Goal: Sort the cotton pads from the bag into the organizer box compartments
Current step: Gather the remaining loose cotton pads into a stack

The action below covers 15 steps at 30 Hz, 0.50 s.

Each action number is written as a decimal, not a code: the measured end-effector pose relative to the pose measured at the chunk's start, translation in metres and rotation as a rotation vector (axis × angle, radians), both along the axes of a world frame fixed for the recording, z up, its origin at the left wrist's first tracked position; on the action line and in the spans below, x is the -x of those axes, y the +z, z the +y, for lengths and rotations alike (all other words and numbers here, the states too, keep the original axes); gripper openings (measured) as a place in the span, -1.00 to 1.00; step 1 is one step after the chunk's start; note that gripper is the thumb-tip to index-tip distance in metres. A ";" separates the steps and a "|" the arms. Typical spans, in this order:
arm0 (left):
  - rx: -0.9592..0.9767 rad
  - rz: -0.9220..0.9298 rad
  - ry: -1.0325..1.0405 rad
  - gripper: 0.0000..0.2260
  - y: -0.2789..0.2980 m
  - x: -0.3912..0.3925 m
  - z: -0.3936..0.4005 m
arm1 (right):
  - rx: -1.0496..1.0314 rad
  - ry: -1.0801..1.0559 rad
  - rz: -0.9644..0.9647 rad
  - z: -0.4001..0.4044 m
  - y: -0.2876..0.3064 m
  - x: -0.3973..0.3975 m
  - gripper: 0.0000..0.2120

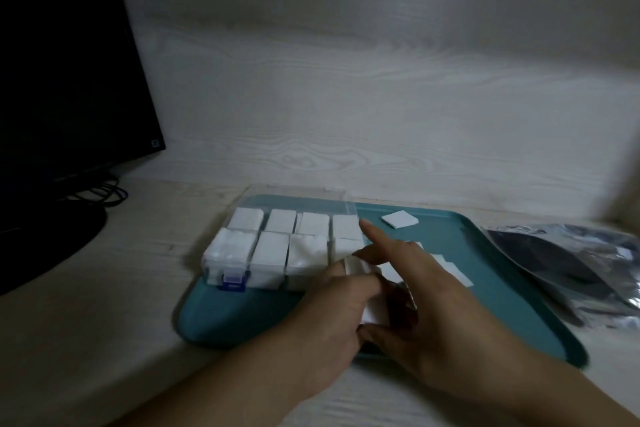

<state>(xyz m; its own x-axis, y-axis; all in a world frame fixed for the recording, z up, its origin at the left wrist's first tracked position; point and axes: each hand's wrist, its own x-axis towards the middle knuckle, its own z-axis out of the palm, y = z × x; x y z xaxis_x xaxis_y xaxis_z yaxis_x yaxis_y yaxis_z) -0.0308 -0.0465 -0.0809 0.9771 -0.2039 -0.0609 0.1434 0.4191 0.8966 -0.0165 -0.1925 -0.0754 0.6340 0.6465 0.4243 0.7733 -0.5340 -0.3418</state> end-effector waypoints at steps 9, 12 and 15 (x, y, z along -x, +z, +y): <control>0.018 -0.005 -0.015 -0.75 0.001 0.001 0.000 | 0.000 -0.034 -0.026 0.001 0.001 0.000 -0.02; 0.046 0.039 -0.020 -0.75 0.003 0.000 -0.002 | 0.003 -0.053 -0.050 0.002 -0.003 -0.001 -0.01; 0.040 0.099 0.017 -0.74 0.003 -0.001 0.001 | -0.024 -0.046 0.022 0.003 0.012 0.005 -0.04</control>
<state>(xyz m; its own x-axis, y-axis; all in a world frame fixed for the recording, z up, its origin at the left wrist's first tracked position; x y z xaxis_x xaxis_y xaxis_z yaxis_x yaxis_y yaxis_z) -0.0297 -0.0453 -0.0778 0.9702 -0.1911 -0.1492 0.2224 0.4571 0.8611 -0.0216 -0.1897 -0.0634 0.6719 0.6063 0.4254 0.7405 -0.5600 -0.3715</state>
